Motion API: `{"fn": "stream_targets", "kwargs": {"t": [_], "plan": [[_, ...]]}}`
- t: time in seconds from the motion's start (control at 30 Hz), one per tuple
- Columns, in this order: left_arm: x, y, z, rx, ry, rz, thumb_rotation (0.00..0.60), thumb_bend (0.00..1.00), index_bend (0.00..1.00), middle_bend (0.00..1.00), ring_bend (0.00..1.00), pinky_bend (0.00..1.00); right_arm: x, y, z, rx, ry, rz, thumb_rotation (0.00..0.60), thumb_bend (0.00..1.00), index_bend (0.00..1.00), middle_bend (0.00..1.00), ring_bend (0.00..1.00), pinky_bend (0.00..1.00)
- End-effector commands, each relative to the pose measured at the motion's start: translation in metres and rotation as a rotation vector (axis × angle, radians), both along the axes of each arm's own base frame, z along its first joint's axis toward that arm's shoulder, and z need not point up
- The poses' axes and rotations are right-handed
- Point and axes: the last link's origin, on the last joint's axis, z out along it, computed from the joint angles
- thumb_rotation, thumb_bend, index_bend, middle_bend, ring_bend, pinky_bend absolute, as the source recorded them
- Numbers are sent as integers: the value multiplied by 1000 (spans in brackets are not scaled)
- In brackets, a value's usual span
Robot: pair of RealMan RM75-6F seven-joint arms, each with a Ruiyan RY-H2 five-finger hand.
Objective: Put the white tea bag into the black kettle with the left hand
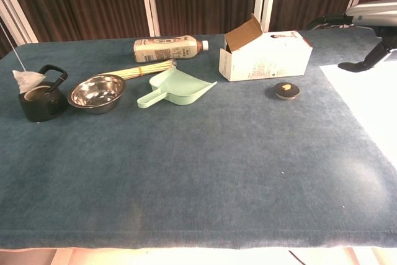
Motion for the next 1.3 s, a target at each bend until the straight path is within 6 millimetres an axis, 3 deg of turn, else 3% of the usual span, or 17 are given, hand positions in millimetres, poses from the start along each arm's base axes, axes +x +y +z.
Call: {"fn": "stream_targets", "kwargs": {"t": [0.03,0.23,0.53,0.97,1.3], "plan": [[-11,9,-3,-12,-11,40,600,502,693,162,0,111,0,-2,-1,0,3,-1,600,358,1,0,0,0],[-24,16,-3,-19,-14,75,600,502,693,168,0,112,3,-4,-2,-4,5,0,600,358,1,0,0,0],[-32,15,-19,-66,16,92,600,502,693,168,0,122,2,-4,0,-13,4,-8,600,358,1,0,0,0],[-18,7,-36,-96,47,28,600,502,693,169,1,122,-2,-8,-4,-8,9,-23,600,358,1,0,0,0],[3,13,-35,-57,56,-17,600,502,693,175,3,122,-5,-9,-5,-4,9,-31,600,358,1,0,0,0]]}}
